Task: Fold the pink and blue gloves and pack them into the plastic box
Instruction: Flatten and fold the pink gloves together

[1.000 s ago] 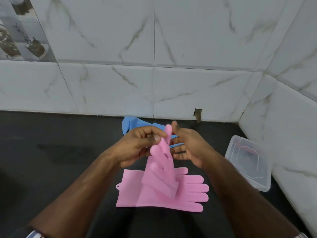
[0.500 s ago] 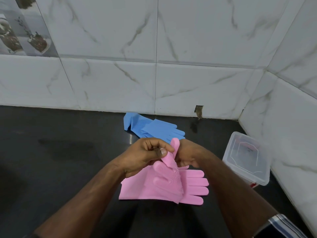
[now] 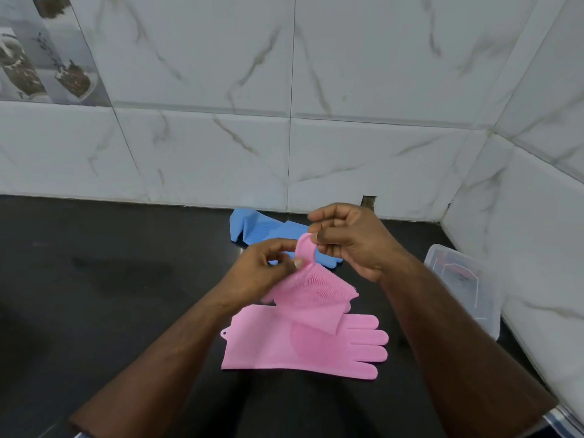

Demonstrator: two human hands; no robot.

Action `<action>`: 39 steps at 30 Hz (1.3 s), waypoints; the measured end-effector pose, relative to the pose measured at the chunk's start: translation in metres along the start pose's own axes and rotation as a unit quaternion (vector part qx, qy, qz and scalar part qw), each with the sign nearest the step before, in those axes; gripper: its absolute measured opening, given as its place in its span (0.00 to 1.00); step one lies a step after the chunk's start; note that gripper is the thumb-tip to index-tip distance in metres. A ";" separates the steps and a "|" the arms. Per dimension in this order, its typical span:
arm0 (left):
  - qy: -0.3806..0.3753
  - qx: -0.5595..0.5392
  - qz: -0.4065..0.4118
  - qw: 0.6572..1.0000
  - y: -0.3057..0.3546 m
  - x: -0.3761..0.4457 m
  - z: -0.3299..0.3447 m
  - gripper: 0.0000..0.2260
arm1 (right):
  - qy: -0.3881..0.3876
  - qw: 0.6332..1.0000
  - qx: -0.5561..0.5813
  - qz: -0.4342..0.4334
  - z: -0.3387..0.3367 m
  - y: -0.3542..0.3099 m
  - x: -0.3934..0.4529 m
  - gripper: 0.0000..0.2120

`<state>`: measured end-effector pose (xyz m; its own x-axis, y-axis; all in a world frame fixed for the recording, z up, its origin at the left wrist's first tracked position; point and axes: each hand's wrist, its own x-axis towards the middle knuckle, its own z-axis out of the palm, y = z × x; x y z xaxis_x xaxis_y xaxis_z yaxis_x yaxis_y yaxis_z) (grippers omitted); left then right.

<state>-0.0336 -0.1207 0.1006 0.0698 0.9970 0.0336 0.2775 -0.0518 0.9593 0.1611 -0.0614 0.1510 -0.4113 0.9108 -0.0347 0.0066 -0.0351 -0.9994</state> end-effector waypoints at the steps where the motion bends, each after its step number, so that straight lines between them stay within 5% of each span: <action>1: 0.006 -0.002 0.017 1.000 0.003 0.001 0.003 0.03 | 0.000 1.000 -0.011 -0.012 0.001 -0.005 -0.002 0.14; 4: 0.047 0.012 0.055 0.997 0.015 0.008 0.008 0.06 | 0.025 0.993 -0.097 -0.065 0.001 -0.019 -0.010 0.14; 10: 0.002 0.051 0.108 0.993 0.049 0.020 0.003 0.04 | 0.076 0.906 -0.382 -0.168 -0.004 -0.046 -0.023 0.06; 21: -0.048 0.085 -0.024 0.995 -0.045 -0.031 -0.018 0.23 | 0.178 0.900 -0.335 -0.214 -0.009 -0.034 -0.037 0.04; 30: 0.015 0.186 0.003 0.982 -0.075 -0.041 0.044 0.15 | 0.219 0.899 -0.308 -0.222 -0.001 -0.025 -0.035 0.04; 33: 0.057 0.131 -0.010 0.990 -0.079 -0.039 0.042 0.04 | 0.223 0.905 -0.290 -0.215 -0.003 -0.023 -0.038 0.03; 39: 0.091 0.022 -0.051 0.994 -0.072 -0.036 -0.014 0.03 | 0.262 0.923 -0.234 -0.155 -0.039 -0.004 -0.057 0.05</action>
<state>-0.0692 -0.1516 0.0342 -0.1337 0.9910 -0.0084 0.3164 0.0507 0.9473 0.2198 -0.0970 0.1571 0.0376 0.9256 0.3766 0.4059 0.3302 -0.8522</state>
